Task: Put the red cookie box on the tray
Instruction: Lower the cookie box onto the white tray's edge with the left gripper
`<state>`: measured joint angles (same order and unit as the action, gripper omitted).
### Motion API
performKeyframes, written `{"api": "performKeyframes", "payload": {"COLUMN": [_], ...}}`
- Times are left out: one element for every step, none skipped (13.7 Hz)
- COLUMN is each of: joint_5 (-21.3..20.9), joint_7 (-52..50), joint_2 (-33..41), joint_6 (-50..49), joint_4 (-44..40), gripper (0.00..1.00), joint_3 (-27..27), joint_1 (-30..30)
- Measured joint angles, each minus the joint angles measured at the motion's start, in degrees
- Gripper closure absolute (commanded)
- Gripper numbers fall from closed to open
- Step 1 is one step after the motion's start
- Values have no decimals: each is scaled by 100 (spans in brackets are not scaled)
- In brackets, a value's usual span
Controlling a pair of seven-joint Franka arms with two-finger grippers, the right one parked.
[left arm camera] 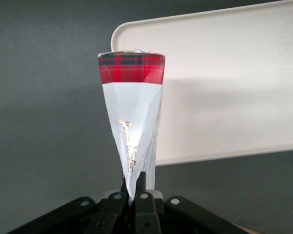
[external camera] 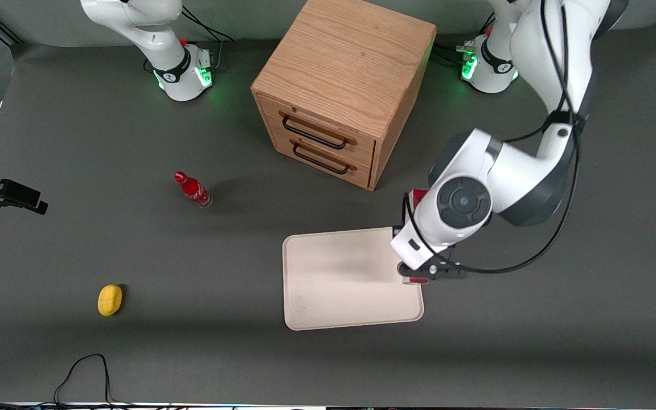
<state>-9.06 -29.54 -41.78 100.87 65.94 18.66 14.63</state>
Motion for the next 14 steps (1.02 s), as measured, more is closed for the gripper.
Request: {"api": "performKeyframes", "payload": {"joint_5": [-8,-23,-68,-143,-184,-207,-230,-279,-337,-370,-382,-389,-391,-393], "joint_7": [-5,-50,-122,-202,-268,-339,-411,-447,-490,-536,-586,-624,-638,-643], "joint_2": [-130,-220,-296,-371,-443,-508,-559,-594,-624,-652,-672,-688,-700,-705], "joint_6": [362,717,984,1148,1270,1345,1377,1395,1459,1529,1605,1663,1686,1688], "joint_4": [113,266,387,454,492,498,503,505,506,508,521,541,552,552], "gripper": [100,100,100,100,100,100,100,100,100,100,100,35,10,0], "joint_3": [-46,-99,-131,-140,-143,-145,-147,-149,-151,-154,-158,-161,-163,-165], "joint_1": [2,3,4,5,7,10,11,12,12,13,13,13,14,14]}}
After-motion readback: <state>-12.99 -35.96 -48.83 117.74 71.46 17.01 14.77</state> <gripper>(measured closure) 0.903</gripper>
